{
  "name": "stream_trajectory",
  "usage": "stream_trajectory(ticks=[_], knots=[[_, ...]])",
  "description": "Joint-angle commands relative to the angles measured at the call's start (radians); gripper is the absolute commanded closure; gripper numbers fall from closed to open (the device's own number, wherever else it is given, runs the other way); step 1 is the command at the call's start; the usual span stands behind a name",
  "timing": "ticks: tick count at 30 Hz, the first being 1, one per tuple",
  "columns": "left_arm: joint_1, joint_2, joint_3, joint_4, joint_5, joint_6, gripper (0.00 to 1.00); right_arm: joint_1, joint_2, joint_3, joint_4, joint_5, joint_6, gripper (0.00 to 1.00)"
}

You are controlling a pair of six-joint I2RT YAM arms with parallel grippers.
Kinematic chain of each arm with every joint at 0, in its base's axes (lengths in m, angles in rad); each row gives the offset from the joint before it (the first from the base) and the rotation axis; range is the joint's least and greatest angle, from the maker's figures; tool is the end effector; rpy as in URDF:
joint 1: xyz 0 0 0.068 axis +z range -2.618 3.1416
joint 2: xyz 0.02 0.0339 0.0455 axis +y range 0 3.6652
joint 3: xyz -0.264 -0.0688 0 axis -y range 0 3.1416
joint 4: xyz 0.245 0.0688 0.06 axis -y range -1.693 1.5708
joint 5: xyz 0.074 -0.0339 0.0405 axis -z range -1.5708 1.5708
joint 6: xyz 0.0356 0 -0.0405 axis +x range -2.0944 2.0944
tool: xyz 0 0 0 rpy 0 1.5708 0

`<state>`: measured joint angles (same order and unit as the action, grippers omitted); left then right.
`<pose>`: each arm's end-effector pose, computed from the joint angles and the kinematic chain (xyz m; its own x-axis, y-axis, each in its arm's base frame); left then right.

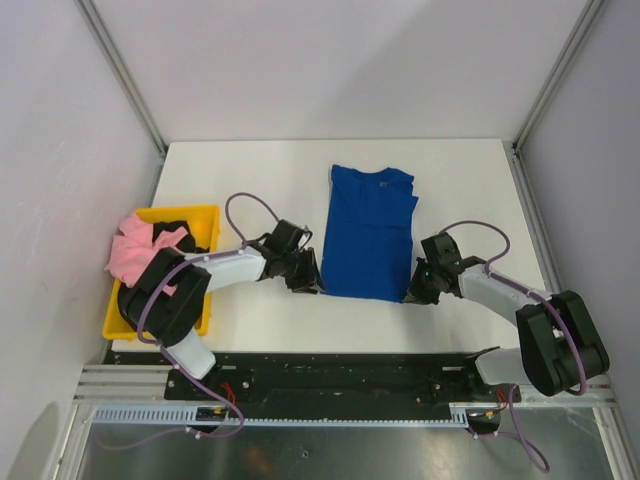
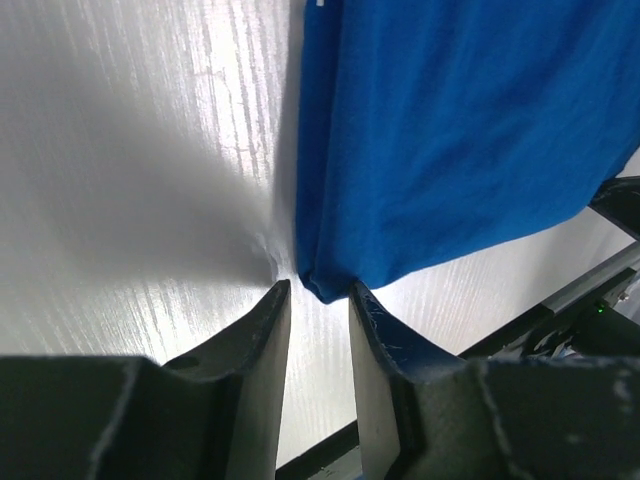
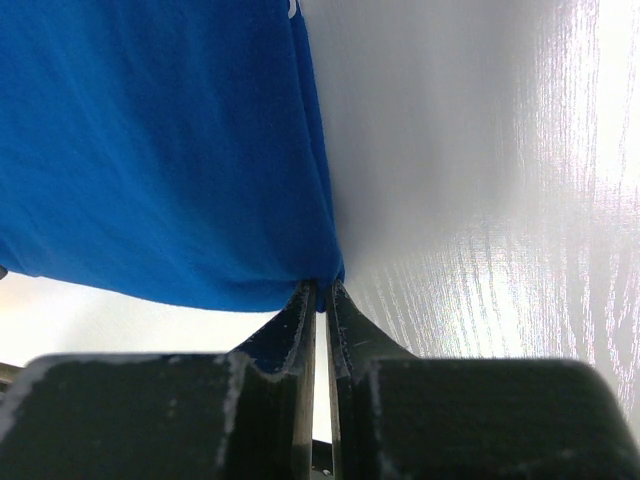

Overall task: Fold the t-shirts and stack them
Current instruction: Grab one side of the 2/3 rectangular tshirt with both arms

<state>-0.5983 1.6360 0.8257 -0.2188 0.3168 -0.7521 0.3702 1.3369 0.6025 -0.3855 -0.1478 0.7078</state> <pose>0.2459 -0.1810 0.1484 -0.9733 -0.1222 -0.1942 0.0041 0.8370 -0.5472 0.2111 0.0875 0.1524 -0.9091 0.3370 -0.2449 0.2282 0.8947 0.3840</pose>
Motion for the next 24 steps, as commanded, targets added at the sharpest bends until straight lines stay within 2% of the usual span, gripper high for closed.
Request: stream_trajectory(ticks=[1, 15, 19, 24], knots=[[-0.004, 0.021, 0.020, 0.014, -0.021, 0.005, 0.65, 0.004, 0.015, -0.001, 0.015, 0.008, 0.009, 0.92], [-0.024, 0.062, 0.014, 0.014, -0.057, -0.005, 0.67, 0.006, 0.007, -0.001, 0.008, 0.011, 0.009, 0.92], [-0.028, 0.064, 0.006, 0.015, -0.067, -0.016, 0.73, 0.006, 0.003, -0.001, 0.007, 0.011, 0.009, 0.92], [-0.029, 0.044, -0.001, 0.014, -0.078, -0.027, 0.89, 0.006, -0.006, -0.001, 0.006, 0.008, 0.009, 0.96]])
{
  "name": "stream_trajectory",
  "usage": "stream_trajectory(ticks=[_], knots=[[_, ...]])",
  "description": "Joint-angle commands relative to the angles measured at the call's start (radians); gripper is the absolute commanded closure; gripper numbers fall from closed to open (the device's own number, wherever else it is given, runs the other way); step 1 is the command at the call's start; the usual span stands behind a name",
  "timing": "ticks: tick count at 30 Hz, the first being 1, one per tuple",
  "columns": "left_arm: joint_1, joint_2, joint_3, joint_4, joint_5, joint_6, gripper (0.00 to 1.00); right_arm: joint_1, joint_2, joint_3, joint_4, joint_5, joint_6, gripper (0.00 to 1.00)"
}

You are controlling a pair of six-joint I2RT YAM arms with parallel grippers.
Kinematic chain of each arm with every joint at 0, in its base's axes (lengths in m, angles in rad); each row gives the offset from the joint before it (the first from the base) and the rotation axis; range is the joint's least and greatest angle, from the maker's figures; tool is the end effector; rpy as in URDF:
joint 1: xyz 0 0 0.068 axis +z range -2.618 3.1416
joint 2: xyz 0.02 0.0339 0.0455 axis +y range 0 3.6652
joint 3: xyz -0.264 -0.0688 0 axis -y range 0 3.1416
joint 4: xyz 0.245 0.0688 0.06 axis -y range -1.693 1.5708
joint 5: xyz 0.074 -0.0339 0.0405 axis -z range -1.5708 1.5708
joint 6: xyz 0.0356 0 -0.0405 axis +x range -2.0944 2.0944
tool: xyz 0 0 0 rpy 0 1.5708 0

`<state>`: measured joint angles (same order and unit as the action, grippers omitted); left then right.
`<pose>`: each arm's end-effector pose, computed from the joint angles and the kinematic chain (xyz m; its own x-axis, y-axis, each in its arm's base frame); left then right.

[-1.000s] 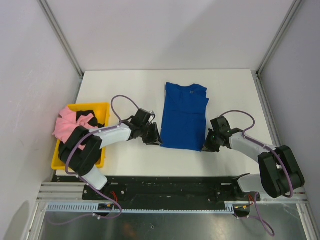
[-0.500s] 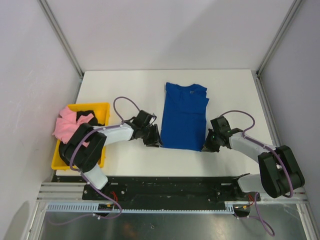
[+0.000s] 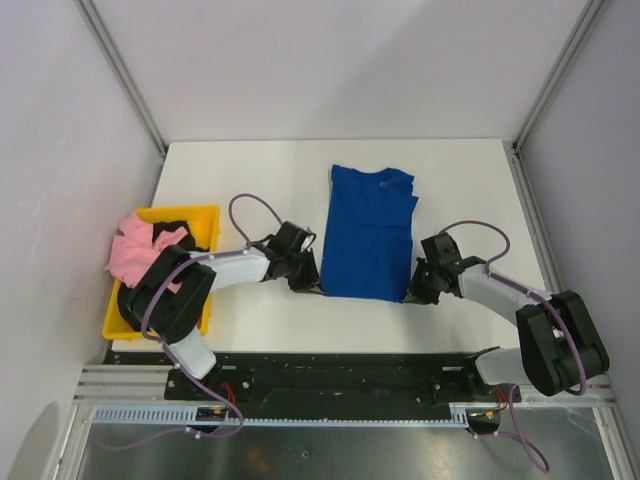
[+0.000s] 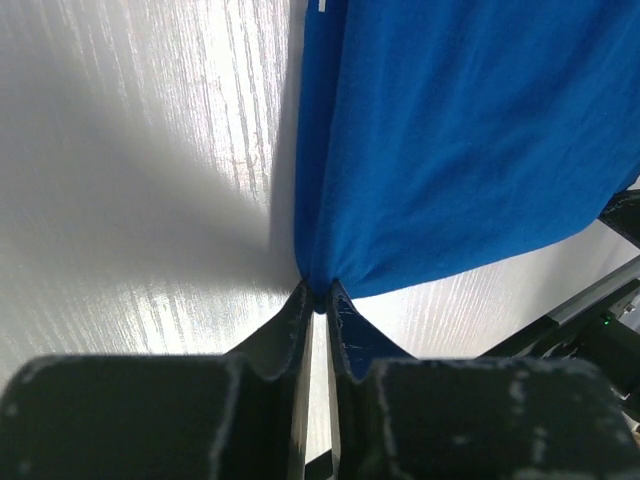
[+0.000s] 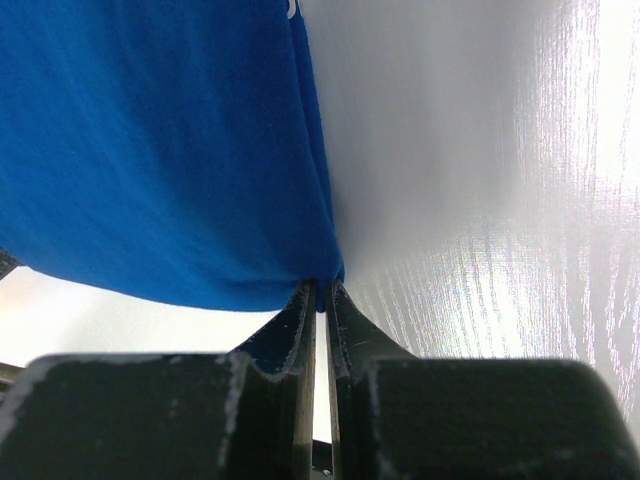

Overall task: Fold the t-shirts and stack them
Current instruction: Grab one side of the 2/3 rectangular tshirt with both arms

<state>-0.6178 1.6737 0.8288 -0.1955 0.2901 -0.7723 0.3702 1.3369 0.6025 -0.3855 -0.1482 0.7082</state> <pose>0.2462 -0.1875 0.1394 -0.9733 -0.1286 -0.1902 -0.0086 0.8481 -0.5297 0.2111 0.0876 0.1524 -0.9091 0.3373 -0.2445 0.2284 0.8945 0.3844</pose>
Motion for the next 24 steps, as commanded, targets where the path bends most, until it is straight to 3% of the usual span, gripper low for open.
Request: stream_trajectory(ticks=[1, 4, 12, 24], knots=[[-0.010, -0.001, -0.003, -0.009, -0.050, -0.007, 0.92, 0.006, -0.009, -0.001, 0.004, 0.006, 0.008, 0.98], [-0.010, -0.021, 0.002, -0.010, -0.042, -0.005, 0.99, 0.005, -0.026, -0.001, -0.005, 0.003, 0.008, 1.00], [-0.033, -0.119, -0.038, -0.011, -0.021, 0.001, 1.00, 0.023, -0.129, -0.001, -0.085, 0.014, 0.010, 1.00], [-0.100, -0.408, -0.201, -0.019, -0.018, -0.027, 1.00, 0.093, -0.462, -0.006, -0.301, 0.026, 0.054, 1.00]])
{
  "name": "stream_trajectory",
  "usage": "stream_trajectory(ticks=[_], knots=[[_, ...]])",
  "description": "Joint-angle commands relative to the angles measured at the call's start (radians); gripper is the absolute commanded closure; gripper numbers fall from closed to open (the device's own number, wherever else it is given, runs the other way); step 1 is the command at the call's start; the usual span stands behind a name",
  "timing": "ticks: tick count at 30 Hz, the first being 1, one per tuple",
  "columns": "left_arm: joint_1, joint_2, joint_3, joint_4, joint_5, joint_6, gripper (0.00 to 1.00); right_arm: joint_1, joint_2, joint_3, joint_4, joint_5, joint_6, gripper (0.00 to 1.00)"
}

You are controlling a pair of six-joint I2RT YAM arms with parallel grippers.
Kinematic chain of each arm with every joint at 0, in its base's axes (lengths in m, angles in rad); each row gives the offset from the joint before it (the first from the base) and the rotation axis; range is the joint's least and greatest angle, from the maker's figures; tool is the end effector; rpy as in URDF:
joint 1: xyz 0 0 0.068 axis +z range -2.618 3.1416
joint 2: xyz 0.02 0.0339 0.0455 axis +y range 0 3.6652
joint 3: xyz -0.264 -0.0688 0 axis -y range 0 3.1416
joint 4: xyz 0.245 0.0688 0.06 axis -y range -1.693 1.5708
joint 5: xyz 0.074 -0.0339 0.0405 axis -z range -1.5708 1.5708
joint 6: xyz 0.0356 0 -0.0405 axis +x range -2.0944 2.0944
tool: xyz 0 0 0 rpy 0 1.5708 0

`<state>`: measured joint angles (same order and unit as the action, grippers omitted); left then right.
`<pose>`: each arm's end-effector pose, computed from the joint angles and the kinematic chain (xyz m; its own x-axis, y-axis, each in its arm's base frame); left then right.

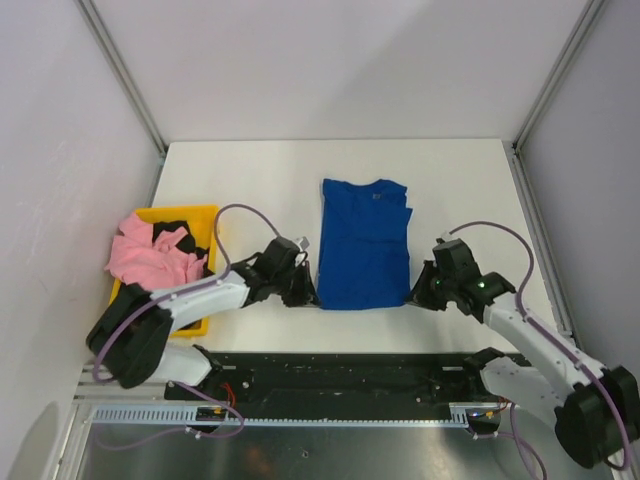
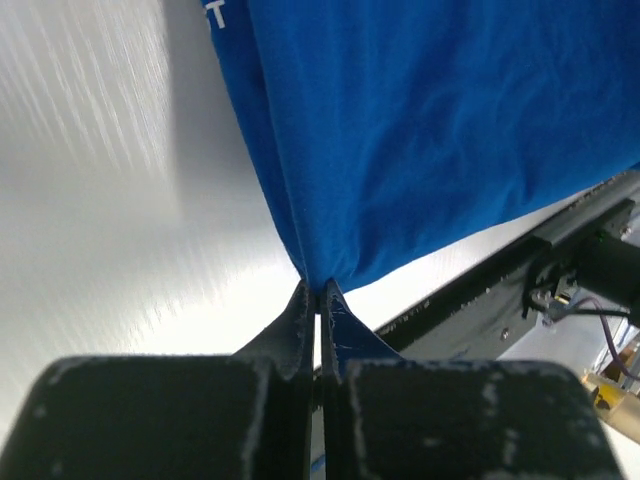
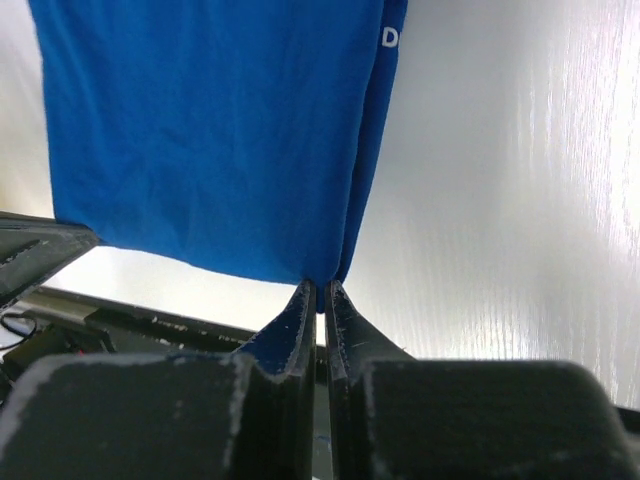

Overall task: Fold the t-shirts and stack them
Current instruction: Grab one side of the 2/3 rectangular tshirt with both arms, then fold the long partially folded tshirt into a neat square

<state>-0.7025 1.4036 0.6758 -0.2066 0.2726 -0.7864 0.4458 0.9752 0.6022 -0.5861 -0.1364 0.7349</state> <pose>0.1947 -0.1774 0.1685 -0.9605 -0.0800 -0.2665 0.0914 0.8140 -0.5736 0.1645 0.0840 0.2092 -0.8817 0.3149 -0.3514 0.1261 0.8749 0.4676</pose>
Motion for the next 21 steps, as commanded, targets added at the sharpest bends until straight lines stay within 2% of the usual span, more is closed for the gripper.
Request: stream_trajectory(ticks=[1, 6, 10, 16, 21], knots=[[-0.015, -0.172, -0.060, -0.013, 0.002, -0.014, 1.00, 0.022, -0.127, -0.005, -0.115, 0.012, 0.030, 1.00], [-0.017, -0.288, -0.084, -0.048, 0.021, -0.013, 1.00, 0.034, -0.211, 0.003, -0.150, -0.006, 0.040, 1.00], [-0.017, -0.335, -0.066, -0.081, 0.010, -0.008, 1.00, 0.036, -0.221, 0.040, -0.162, 0.001, 0.037, 1.00], [0.005, -0.302, 0.018, -0.100, -0.020, 0.004, 1.00, 0.031, -0.165, 0.177, -0.167, 0.084, 0.009, 1.00], [0.081, -0.200, 0.185, -0.100, -0.040, 0.023, 1.00, -0.016, -0.017, 0.303, -0.076, 0.102, -0.032, 1.00]])
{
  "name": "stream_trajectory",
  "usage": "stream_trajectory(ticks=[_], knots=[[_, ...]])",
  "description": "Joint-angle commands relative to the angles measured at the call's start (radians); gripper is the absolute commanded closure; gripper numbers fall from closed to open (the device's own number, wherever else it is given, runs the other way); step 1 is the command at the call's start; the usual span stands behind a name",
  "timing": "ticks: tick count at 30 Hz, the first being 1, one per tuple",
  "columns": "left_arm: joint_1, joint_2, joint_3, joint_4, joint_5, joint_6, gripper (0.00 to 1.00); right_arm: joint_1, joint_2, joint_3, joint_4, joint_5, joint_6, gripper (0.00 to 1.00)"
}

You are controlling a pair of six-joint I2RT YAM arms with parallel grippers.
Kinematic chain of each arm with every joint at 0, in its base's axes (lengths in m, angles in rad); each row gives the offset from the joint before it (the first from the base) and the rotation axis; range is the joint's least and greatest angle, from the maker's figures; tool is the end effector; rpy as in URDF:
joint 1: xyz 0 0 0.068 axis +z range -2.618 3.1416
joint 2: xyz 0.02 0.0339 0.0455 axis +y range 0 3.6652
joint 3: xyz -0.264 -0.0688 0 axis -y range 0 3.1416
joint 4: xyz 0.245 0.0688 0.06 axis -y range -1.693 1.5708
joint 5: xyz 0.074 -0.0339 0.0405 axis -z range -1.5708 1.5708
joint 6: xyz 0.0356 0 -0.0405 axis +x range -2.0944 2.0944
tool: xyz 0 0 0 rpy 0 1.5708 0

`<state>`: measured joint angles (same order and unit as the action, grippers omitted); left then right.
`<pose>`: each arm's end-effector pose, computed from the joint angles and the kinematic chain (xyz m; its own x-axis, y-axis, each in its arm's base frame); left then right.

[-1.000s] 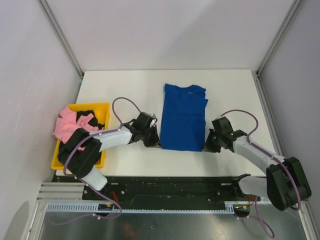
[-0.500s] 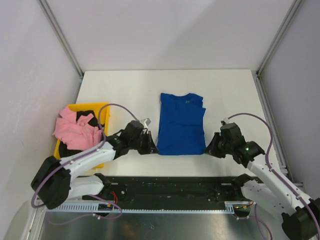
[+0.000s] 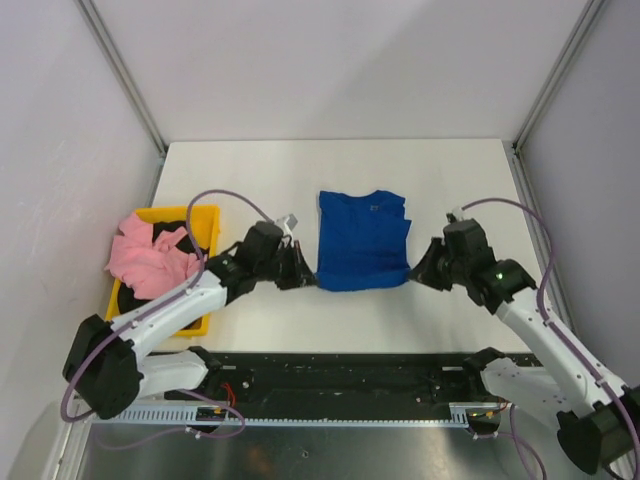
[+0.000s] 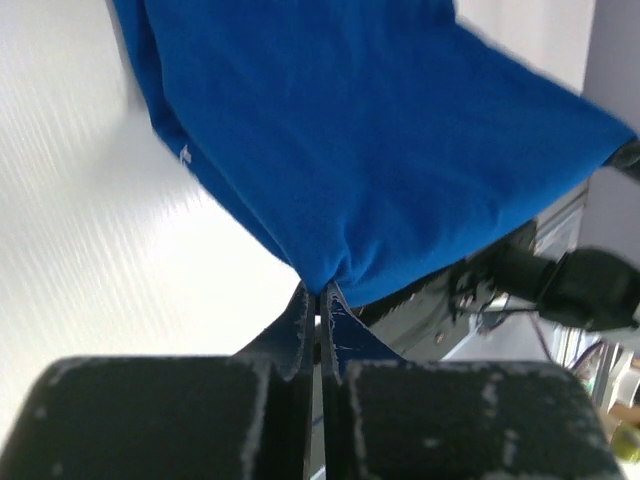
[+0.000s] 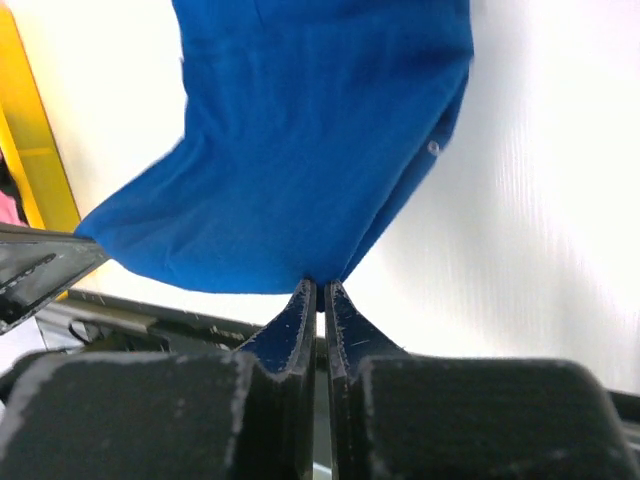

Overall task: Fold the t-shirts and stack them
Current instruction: Fold the long partially folded tshirt into a neat square

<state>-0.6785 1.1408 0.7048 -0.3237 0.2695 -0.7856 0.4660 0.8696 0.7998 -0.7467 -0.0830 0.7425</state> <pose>0.1777 -0.1554 0.2298 -0.9132 -0.1395 -0.3829 0.1547 0.7506 -0.6424 0.1534 0.0805 0.2782 -0.8167 0.3435 -0.4637 0.0729 0.8586 0.5075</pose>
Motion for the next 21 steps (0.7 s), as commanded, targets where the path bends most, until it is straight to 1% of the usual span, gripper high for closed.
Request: stream_trajectory(ticks=[1, 6, 12, 17, 21], knots=[[0.074, 0.095, 0.200, 0.017, -0.032, 0.027, 1.00, -0.053, 0.127, 0.127, 0.117, 0.040, -0.048, 1.00], [0.141, 0.286, 0.441, 0.018, -0.030, 0.056, 1.00, -0.132, 0.340, 0.257, 0.266, 0.029, -0.082, 1.00], [0.209, 0.565, 0.733, 0.018, -0.027, 0.088, 1.00, -0.244, 0.560, 0.375, 0.491, -0.007, -0.082, 1.00], [0.253, 0.857, 1.032, 0.020, -0.014, 0.112, 1.00, -0.305, 0.789, 0.497, 0.635, -0.005, -0.082, 1.00], [0.276, 1.128, 1.309, 0.019, 0.016, 0.107, 1.00, -0.339, 1.008, 0.651, 0.662, -0.022, -0.078, 1.00]])
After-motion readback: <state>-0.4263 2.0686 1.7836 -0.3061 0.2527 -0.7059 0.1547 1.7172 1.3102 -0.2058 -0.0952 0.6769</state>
